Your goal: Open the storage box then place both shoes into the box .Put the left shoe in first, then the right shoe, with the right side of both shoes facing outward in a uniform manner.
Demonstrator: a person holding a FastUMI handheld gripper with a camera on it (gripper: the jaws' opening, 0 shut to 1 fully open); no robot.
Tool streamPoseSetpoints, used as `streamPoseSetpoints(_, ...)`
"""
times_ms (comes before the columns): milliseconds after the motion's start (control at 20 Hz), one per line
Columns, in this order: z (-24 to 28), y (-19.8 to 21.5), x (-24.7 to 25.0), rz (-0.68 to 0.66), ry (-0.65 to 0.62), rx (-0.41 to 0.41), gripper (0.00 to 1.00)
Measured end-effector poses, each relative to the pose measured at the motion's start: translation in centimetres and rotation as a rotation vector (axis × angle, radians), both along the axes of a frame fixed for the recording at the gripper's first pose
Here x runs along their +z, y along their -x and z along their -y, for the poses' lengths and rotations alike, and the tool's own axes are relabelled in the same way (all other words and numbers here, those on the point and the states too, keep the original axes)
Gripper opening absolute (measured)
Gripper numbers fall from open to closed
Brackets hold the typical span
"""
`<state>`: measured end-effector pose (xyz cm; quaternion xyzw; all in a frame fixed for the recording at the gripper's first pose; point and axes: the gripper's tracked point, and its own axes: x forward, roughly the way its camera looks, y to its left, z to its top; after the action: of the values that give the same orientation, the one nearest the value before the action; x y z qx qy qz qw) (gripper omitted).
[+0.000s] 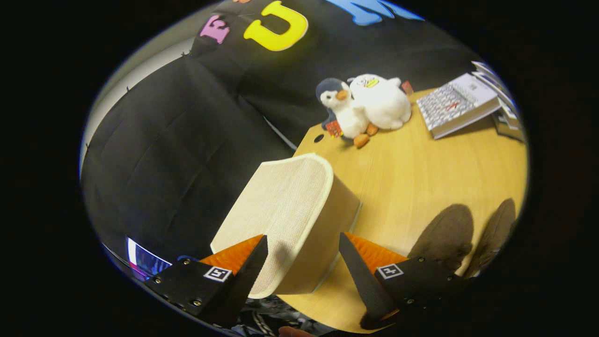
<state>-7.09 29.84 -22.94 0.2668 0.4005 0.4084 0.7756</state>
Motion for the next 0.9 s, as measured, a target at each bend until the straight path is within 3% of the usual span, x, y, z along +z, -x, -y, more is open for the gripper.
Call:
streamPoseSetpoints(150,-1.2,1.0,-0.2,-0.139,-0.100,0.064,0.97)
streamPoseSetpoints(350,-2.0,1.7,0.7,-0.206,-0.178,0.124,0.94)
streamPoseSetpoints(450,-2.5,1.9,1.0,-0.233,-0.208,0.144,0.85)
streamPoseSetpoints(500,-2.8,1.8,1.1,-0.239,-0.212,0.148,0.84)
streamPoseSetpoints(550,-3.0,2.4,1.6,-0.246,-0.234,0.169,0.72)
streamPoseSetpoints(650,-3.0,2.5,1.9,-0.241,-0.244,0.187,0.72)
streamPoseSetpoints(800,-3.1,2.3,1.4,-0.291,-0.261,0.171,0.35)
streamPoseSetpoints(900,-3.0,2.1,2.1,-0.341,-0.304,0.172,0.21)
